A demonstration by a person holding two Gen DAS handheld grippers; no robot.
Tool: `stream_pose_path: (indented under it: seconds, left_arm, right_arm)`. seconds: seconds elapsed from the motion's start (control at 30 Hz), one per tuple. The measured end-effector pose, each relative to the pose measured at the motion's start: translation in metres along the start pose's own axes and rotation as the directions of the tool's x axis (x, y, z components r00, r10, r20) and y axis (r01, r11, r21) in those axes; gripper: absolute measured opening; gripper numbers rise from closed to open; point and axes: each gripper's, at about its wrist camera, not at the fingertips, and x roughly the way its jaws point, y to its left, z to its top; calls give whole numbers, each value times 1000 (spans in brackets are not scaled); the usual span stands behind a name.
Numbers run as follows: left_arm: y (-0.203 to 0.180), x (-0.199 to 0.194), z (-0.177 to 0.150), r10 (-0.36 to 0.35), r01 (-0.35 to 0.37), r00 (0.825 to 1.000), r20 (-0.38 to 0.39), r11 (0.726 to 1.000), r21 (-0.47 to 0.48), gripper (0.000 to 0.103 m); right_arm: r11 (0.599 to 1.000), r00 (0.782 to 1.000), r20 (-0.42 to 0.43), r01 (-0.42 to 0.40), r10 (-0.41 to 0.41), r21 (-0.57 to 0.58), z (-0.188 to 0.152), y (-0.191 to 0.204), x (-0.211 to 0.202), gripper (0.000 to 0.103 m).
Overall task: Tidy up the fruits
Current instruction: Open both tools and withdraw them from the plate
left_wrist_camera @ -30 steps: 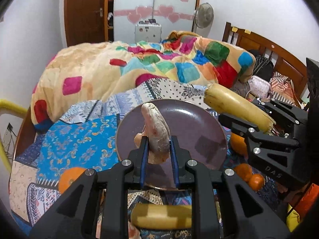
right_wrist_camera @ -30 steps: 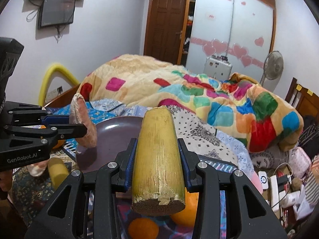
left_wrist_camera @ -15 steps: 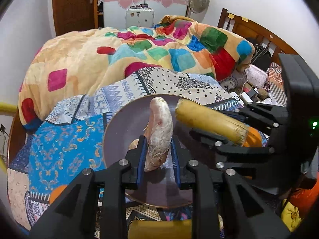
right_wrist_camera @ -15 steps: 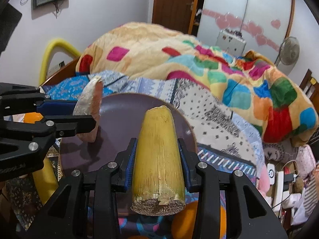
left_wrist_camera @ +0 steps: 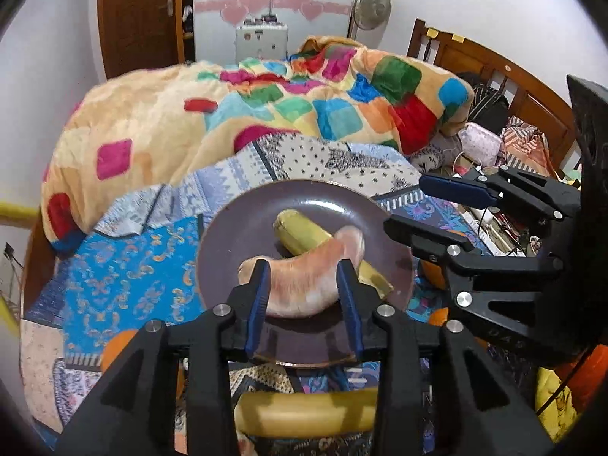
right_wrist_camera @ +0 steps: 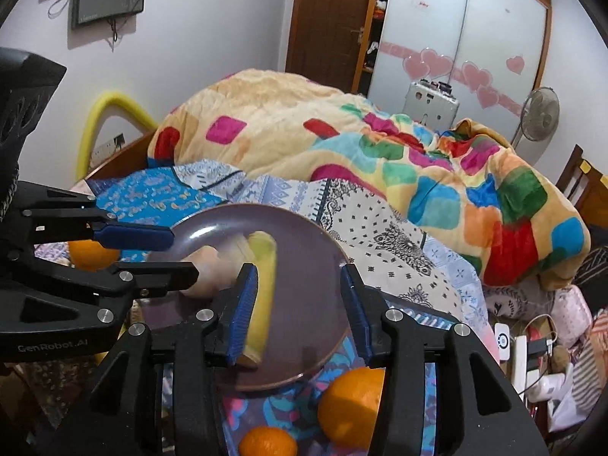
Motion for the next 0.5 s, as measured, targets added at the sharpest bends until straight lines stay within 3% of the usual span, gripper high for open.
stream_pose_path:
  seconds: [0.3,0.5]
  left_arm:
    - [-5,-57,-17,60,-59,995,82,998,-16,48]
    - [3,-83,-40,103,-100,990,92,994,-44,54]
  right_arm:
    - [1000,998,62,8,-9,11,-10,6,-42,46]
    - [1000,996,89,-18,17,10,-19,16,-62,47]
